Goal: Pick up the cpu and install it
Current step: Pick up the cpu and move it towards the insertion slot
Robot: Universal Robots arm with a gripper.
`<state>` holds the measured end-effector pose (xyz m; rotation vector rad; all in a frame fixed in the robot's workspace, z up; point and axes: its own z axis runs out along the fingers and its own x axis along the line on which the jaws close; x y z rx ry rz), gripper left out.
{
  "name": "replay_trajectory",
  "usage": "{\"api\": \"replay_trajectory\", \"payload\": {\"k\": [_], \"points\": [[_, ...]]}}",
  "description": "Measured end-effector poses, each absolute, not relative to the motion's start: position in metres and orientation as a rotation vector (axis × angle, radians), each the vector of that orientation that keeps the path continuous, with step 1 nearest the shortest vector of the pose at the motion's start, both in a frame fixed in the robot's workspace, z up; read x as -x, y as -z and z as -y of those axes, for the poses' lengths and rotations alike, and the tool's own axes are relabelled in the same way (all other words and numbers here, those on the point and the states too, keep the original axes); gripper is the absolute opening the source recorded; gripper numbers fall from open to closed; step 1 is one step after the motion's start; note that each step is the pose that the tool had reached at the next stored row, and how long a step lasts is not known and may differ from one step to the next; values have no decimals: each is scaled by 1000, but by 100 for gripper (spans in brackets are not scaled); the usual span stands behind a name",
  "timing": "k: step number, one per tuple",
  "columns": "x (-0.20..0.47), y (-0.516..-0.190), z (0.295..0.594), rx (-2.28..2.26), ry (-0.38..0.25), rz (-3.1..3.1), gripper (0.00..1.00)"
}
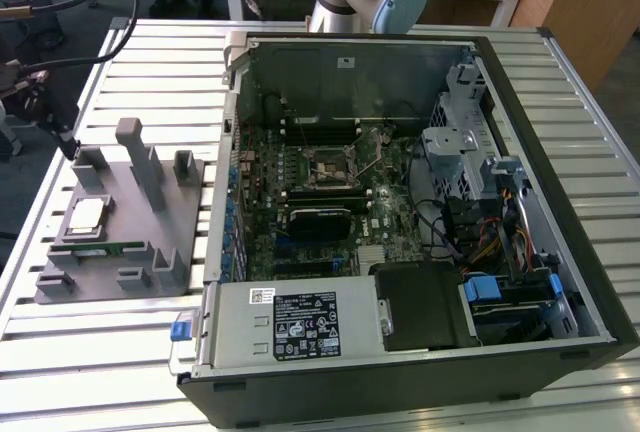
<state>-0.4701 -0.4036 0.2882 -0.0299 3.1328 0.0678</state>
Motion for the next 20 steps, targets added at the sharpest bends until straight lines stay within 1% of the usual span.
{"api": "replay_trajectory", "payload": {"k": [20], "points": [[469, -251, 405, 30, -68, -3136, 88]]}}
